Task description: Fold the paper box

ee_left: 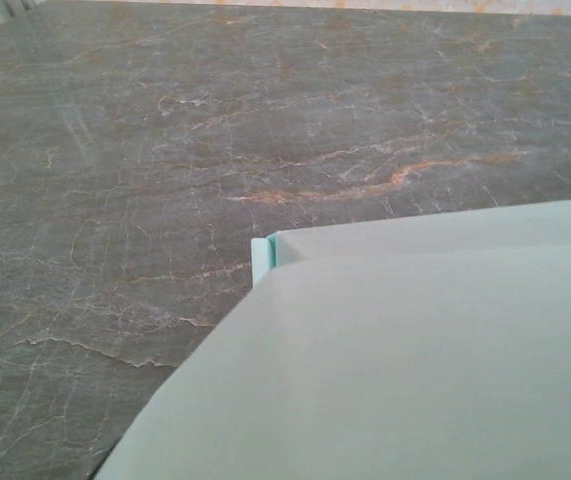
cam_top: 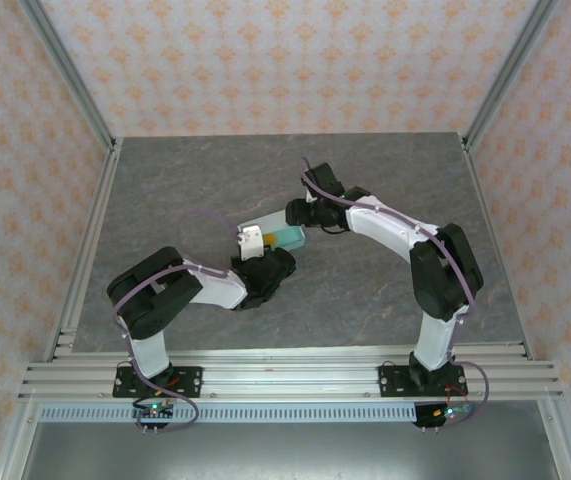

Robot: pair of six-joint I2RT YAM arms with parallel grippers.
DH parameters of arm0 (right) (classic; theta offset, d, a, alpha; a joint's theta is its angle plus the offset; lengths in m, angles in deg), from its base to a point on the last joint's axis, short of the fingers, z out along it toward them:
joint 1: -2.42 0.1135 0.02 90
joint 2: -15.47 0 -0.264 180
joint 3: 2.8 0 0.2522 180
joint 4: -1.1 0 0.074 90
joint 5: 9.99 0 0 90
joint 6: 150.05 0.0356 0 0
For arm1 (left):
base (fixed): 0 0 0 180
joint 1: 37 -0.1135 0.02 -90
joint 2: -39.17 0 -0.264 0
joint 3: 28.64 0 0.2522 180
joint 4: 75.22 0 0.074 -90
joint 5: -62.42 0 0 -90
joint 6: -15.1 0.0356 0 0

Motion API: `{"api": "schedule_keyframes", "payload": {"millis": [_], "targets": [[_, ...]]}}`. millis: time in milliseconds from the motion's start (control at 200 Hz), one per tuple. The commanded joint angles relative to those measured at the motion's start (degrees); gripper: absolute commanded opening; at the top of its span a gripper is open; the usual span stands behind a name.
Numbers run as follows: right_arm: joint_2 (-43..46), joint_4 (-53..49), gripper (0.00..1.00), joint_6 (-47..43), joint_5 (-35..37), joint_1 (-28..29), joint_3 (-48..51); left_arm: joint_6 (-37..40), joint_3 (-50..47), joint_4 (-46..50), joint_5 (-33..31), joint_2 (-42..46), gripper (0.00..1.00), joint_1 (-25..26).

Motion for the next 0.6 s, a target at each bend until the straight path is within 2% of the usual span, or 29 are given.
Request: {"api": "schedule_keyframes", "payload": {"millis": [0, 215, 365, 596], "targets": [[1.1, 0.3, 0.57, 1.3, 1.0, 0.0, 2.8, 0.1, -0.7, 3.0, -1.4, 3.1, 0.11, 0.5], [1.3, 1.9, 0.55, 2.1, 0.9, 0.3, 3.9, -0.5, -2.3, 4.1, -0.9, 6.6, 0.23, 1.4], [1.3, 2.1, 0.55, 2.3, 1.4, 0.6, 3.7, -1.4, -4.0, 5.1, 0.1, 9.1, 0.28, 1.8], [0.7, 1.5, 0.55, 1.9, 2.4, 0.7, 3.0, -1.0, -8.0, 7.9, 6.2, 15.0, 0.34, 1.8]]}}
